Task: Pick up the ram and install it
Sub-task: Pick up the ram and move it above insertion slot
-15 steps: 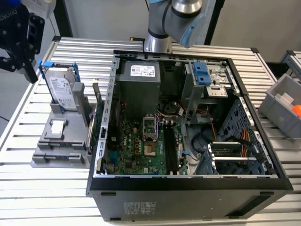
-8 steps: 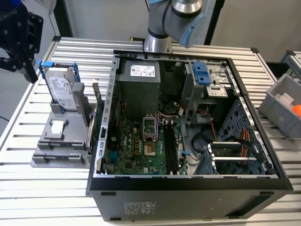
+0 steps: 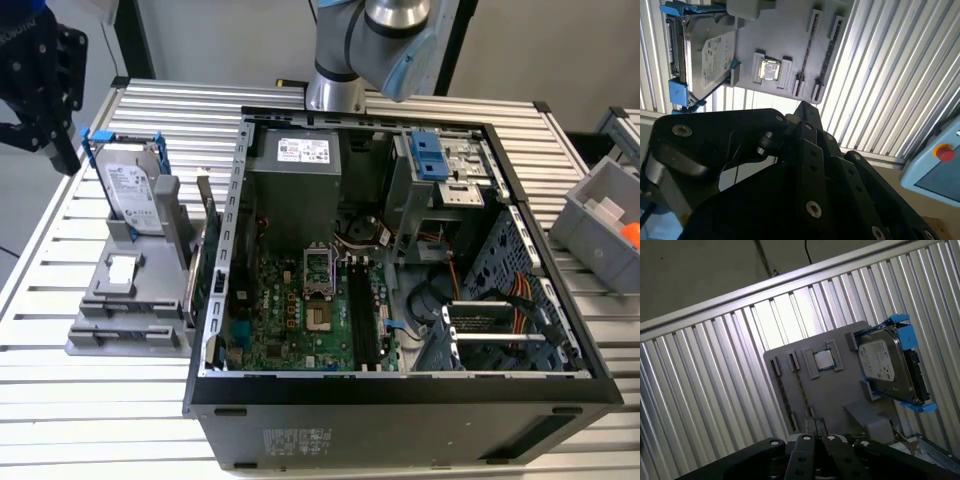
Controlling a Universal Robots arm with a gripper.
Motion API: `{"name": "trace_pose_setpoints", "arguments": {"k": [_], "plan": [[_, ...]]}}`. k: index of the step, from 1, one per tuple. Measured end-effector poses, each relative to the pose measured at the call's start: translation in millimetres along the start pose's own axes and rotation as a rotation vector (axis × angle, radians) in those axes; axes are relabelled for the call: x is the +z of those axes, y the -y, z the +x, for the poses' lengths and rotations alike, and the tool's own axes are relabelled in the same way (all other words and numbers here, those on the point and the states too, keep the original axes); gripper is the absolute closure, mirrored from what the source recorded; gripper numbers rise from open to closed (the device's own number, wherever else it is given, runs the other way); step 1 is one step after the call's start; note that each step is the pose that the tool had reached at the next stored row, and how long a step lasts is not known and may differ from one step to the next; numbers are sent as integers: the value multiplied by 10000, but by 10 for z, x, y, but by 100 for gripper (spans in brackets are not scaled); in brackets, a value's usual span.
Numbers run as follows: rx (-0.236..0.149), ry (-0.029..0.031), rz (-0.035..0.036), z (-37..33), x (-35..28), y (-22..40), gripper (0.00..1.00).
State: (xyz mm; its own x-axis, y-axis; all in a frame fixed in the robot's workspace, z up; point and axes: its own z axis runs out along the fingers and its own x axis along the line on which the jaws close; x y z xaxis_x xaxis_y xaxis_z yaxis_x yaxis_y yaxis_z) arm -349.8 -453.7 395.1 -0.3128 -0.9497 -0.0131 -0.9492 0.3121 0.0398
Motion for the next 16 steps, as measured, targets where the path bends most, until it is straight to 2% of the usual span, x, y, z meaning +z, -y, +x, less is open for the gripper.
{"name": "trace_pose_setpoints", "arguments": {"k": [3,7,13,16], "plan": [[-429,-18,-6,-4,0,-1,100],[-669,-24,6,-7,0,-2,100],[-1339,6,186,-8,1,-2,100],[-1860,-3,191,-8,2,-2,100]]}}
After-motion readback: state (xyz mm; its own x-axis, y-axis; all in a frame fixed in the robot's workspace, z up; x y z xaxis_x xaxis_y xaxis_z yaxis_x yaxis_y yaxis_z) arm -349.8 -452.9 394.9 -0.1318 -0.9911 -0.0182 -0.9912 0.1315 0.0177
